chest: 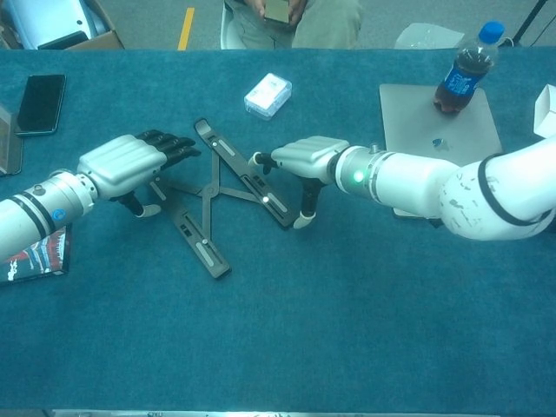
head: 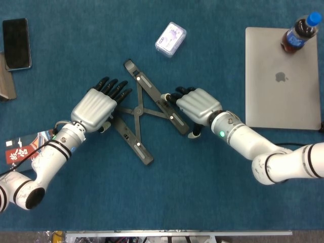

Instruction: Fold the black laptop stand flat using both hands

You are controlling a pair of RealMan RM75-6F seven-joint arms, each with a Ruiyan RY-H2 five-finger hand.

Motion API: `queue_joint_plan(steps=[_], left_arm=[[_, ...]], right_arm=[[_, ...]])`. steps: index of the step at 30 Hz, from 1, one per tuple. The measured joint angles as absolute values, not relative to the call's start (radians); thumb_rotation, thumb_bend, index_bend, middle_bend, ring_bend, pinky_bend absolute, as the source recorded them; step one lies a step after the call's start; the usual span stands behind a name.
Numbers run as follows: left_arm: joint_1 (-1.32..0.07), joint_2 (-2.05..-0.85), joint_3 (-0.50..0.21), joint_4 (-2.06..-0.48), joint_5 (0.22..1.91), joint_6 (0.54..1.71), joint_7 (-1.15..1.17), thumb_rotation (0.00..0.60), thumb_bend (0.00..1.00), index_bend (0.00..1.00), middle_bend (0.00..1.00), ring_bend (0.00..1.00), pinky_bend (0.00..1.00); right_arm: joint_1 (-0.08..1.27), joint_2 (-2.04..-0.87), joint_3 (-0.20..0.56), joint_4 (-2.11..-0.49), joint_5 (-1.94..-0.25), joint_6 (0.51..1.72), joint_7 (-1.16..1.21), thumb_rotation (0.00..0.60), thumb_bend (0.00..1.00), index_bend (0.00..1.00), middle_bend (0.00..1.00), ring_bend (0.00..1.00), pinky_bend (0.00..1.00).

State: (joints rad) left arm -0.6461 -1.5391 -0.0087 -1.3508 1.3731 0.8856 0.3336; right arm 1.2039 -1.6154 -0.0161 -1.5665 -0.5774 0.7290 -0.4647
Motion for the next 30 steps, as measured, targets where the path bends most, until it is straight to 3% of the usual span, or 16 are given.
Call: queue_joint_plan(steps=[30], left_arm=[[-0.659, -1.553, -0.01, -1.36, 1.359, 0.884, 0.319, 0.6, 0.25, 0.0, 0.0, 0.0, 0.03]], right_arm=[[1.185, -1.675, 0.006, -1.542, -0.633, 0.728, -0.473, 0.6, 0.08, 0.0, 0.12, 0.0, 0.14]])
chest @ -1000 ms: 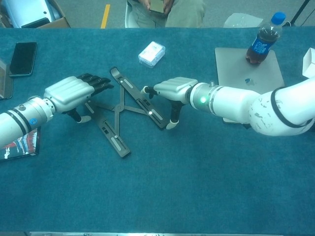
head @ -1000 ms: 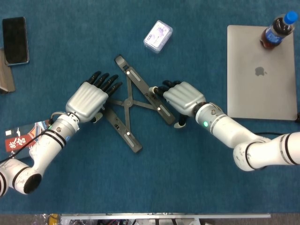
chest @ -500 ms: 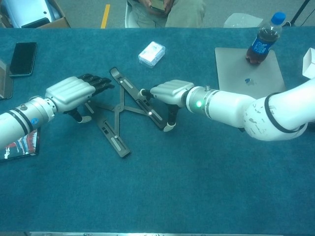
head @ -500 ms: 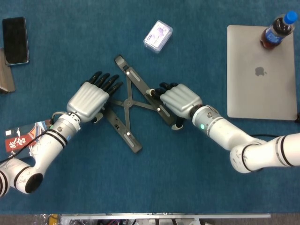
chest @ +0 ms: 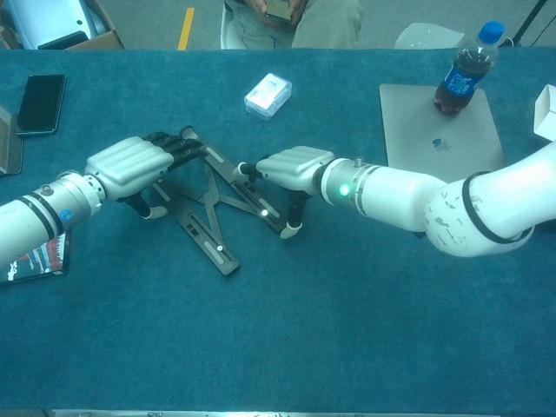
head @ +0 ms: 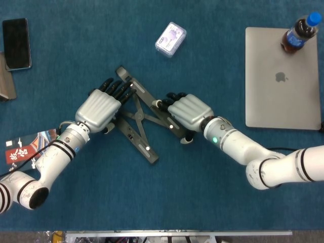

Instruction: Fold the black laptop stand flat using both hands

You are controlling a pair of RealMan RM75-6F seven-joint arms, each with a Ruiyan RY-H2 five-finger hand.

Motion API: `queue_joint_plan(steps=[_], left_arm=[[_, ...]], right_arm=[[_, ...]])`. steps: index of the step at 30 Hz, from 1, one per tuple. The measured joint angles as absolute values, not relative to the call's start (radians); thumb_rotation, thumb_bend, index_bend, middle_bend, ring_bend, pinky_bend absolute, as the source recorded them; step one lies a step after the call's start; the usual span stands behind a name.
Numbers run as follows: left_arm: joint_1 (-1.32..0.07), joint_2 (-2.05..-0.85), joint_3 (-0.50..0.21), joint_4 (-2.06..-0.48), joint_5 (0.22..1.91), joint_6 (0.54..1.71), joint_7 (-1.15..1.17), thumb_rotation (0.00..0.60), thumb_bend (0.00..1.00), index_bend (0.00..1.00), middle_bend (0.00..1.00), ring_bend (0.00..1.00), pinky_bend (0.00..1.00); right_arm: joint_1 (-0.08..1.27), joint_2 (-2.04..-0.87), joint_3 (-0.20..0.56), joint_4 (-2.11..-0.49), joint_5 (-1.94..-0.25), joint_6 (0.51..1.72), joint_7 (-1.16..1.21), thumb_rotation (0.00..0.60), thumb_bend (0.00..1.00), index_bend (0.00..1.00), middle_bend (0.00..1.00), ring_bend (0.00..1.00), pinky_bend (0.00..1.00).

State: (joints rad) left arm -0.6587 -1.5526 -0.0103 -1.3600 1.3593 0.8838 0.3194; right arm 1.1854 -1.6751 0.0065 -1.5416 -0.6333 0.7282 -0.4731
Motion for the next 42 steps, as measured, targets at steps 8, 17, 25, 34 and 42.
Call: queue_joint_plan(steps=[8, 17, 25, 34, 42], left_arm=[[-0.661, -1.554, -0.009, -1.367, 1.36, 0.884, 0.312, 0.6, 0.25, 0.0, 0.0, 0.0, 0.03], [-0.664, -1.556, -0.009, -1.373, 1.363, 0.887, 0.307, 0.6, 0.25, 0.0, 0.0, 0.0, 0.03], [-0.665, -1.554, -0.007, -1.381, 1.36, 0.885, 0.31, 0.6, 0.25, 0.0, 0.0, 0.0, 0.03], [-0.656, -1.508, -0.002, -1.428, 1.356, 0.9, 0.328, 0.6, 0.25, 0.0, 0.0, 0.0, 0.03], [-0.63, -1.42, 0.0, -1.519, 1.336, 0.937, 0.344, 0.6, 0.25, 0.0, 0.0, 0.0, 0.03]], right_arm=[[1.181, -1.689, 0.015, -1.544, -0.654, 0.722, -0.466, 0.6, 0.08, 0.0, 0.11, 0.0, 0.14], [1.179, -1.701, 0.025, -1.552, -0.671, 0.723, -0.463, 0.6, 0.08, 0.0, 0.11, 0.0, 0.14], [1.178, -1.704, 0.028, -1.56, -0.675, 0.72, -0.463, 0.6, 0.08, 0.0, 0.11, 0.0, 0.14], [1.176, -1.66, 0.038, -1.606, -0.697, 0.712, -0.448, 0.6, 0.08, 0.0, 0.1, 0.0, 0.14], [1.168, -1.577, 0.038, -1.65, -0.766, 0.709, -0.437, 0.6, 0.09, 0.0, 0.1, 0.0, 0.14]])
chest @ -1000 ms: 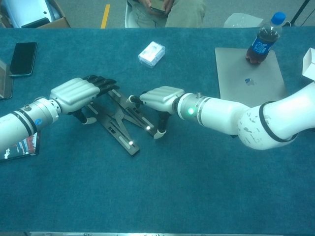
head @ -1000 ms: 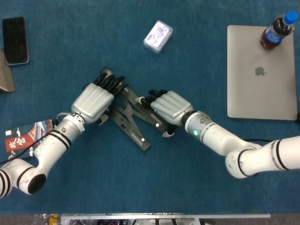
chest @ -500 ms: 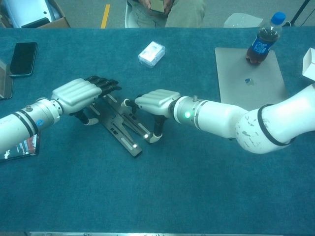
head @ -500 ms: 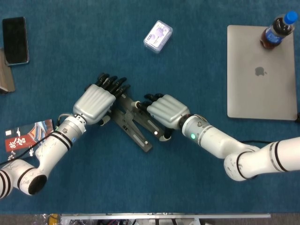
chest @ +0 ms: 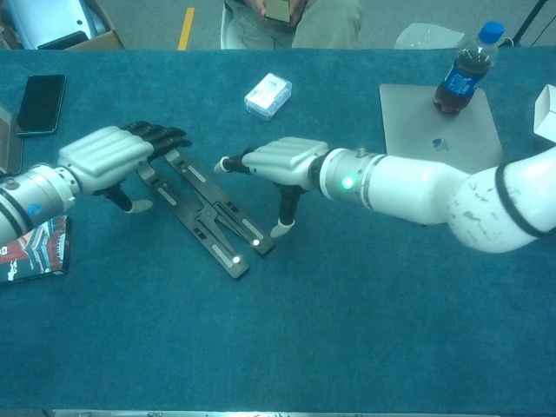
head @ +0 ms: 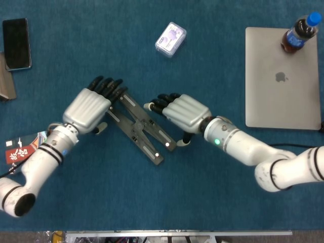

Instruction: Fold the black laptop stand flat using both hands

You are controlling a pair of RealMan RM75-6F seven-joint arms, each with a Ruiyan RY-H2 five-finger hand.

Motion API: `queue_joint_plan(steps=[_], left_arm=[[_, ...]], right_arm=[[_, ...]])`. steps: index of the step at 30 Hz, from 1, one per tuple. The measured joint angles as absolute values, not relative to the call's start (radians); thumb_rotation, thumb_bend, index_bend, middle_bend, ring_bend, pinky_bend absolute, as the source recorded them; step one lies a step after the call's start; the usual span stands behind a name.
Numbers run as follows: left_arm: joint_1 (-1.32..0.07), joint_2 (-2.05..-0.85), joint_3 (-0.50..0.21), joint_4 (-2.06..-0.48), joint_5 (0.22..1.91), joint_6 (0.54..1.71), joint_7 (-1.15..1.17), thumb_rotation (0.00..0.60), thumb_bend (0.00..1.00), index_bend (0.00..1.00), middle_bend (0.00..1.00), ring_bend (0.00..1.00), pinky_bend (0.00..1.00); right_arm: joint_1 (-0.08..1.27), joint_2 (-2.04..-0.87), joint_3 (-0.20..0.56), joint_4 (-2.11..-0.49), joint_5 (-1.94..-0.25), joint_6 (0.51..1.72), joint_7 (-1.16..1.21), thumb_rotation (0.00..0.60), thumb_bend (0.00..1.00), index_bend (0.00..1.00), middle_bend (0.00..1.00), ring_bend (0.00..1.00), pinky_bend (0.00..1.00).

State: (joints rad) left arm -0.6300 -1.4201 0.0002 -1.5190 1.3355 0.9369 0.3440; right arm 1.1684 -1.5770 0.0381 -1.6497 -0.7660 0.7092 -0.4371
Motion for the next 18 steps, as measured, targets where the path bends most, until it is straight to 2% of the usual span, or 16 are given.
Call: queue_joint_plan(steps=[8, 18], left_arm=[[-0.619, -1.312, 0.023, -1.595, 1.376, 0.941, 0.317, 0.6, 0.25, 0.0, 0.0, 0.0, 0.03], [-0.698, -1.297, 0.032, -1.643, 1.394, 0.801, 0.315, 0.6, 0.25, 0.0, 0.0, 0.0, 0.03]], right_arm=[[1.114, -1.473, 0.051, -1.68, -0.871, 0.72, -0.346, 0.6, 0.09, 0.0, 0.1, 0.0, 0.14], [1.06, -1.318, 0.091, -1.73, -0.88, 0.77, -0.289, 0.6, 0.09, 0.0, 0.09, 0.0, 0.14]])
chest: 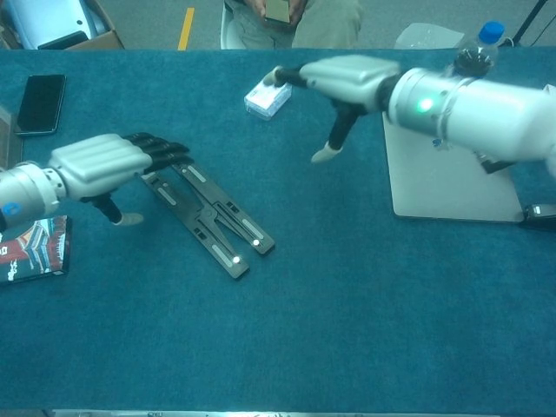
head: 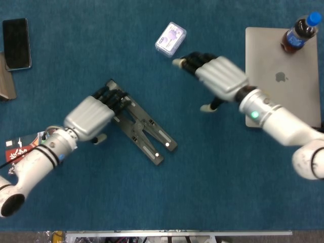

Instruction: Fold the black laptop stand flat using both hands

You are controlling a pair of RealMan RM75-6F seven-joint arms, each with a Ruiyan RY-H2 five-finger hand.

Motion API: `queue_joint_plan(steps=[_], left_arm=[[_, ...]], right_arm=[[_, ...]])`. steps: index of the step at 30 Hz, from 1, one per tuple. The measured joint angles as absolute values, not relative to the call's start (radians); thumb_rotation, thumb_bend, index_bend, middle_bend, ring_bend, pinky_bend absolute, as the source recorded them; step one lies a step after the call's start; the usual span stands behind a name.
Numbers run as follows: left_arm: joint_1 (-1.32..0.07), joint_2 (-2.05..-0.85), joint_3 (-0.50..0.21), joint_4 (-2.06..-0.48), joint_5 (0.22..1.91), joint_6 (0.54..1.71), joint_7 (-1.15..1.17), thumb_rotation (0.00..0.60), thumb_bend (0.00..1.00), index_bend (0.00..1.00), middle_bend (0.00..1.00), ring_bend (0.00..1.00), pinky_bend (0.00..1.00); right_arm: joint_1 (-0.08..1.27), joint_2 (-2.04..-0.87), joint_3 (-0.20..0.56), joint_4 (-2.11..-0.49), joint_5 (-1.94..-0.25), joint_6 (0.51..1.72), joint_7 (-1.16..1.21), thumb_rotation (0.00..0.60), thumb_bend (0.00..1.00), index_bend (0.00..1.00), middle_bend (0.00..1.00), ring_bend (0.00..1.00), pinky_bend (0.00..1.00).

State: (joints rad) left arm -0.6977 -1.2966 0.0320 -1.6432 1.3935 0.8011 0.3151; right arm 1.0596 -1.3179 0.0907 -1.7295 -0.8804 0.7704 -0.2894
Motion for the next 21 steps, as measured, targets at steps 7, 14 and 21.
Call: queue_joint_plan(steps=[7, 14, 21], left_arm=[[-0.767, -1.318, 0.024, -1.66, 1.37, 0.711, 0.379, 0.6, 0.25, 0.0, 0.0, 0.0, 0.03], [-0.813, -1.367, 0.014, -1.625, 1.303, 0.654, 0.418, 0.6, 0.25, 0.0, 0.0, 0.0, 0.03], [-0.829, -1.411, 0.012, -1.57, 1.268, 0.653, 0.426, 0.6, 0.25, 0.0, 0.07, 0.0, 0.03]], right_arm=[[1.01, -1.231, 0.084, -1.76, -0.882, 0.788, -0.267, 0.6, 0.09, 0.0, 0.09, 0.0, 0.14], [0.977, -1.211, 0.083, -1.752, -0.911, 0.78, -0.225, 0.6, 0.09, 0.0, 0.09, 0.0, 0.14], [0.959, -1.209, 0.087, -1.732, -0.933, 0.762, -0.198, 0.6, 0.09, 0.0, 0.09, 0.0, 0.14]])
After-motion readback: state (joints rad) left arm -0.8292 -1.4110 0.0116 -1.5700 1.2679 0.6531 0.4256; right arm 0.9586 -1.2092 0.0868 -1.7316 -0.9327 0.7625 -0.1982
